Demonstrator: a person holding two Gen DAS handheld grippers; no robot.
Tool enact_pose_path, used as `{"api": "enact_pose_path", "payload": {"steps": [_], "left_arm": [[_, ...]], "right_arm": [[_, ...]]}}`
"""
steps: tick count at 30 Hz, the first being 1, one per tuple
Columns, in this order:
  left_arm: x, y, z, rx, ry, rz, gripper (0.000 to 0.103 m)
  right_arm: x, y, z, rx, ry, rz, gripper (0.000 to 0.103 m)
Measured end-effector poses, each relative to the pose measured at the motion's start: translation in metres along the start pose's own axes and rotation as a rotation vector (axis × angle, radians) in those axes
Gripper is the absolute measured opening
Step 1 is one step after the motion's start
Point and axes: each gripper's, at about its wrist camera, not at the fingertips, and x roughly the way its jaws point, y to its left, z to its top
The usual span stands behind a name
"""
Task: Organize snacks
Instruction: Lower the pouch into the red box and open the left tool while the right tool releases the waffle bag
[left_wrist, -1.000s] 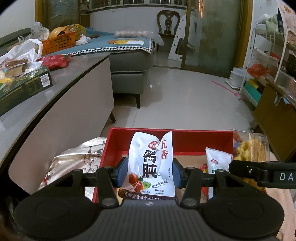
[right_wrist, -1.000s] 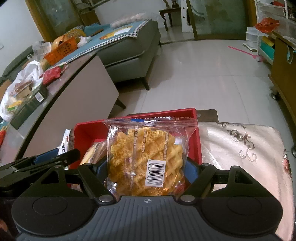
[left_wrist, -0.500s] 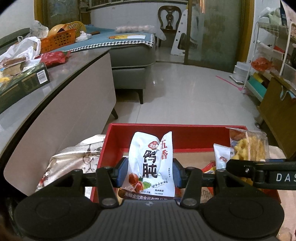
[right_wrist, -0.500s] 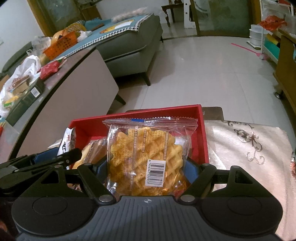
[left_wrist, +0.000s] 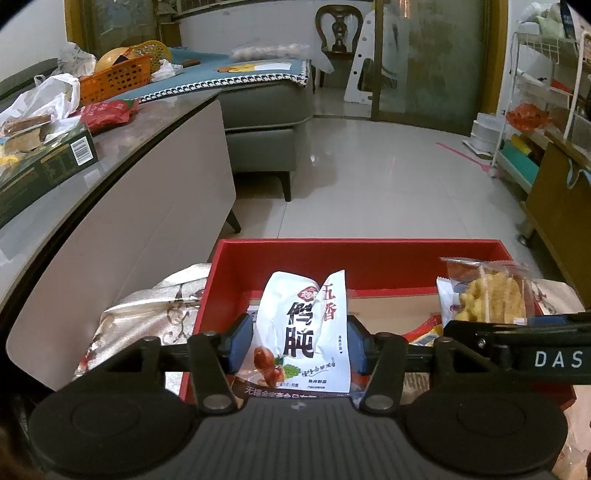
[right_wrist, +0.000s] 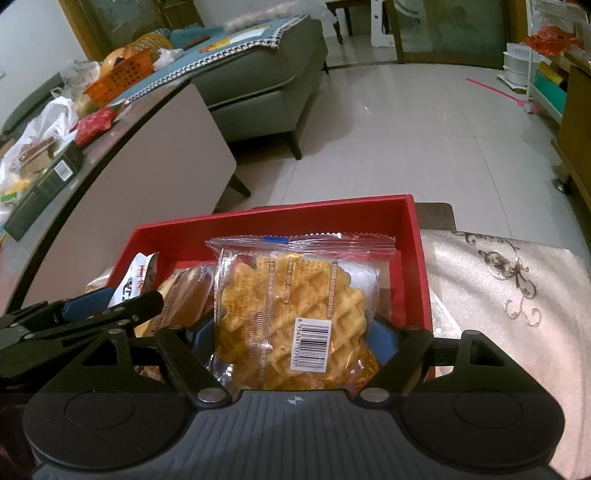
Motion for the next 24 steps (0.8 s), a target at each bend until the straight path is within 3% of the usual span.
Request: {"api": "enact_pose_path", "payload": {"steps": [24], "left_arm": [[-0.010, 0.001, 0.006, -0.001, -0.036, -0.008, 0.056]], "right_arm": [[-0.005, 0.001, 0.006, -0.018, -0.073, -0.034, 0.087]]}}
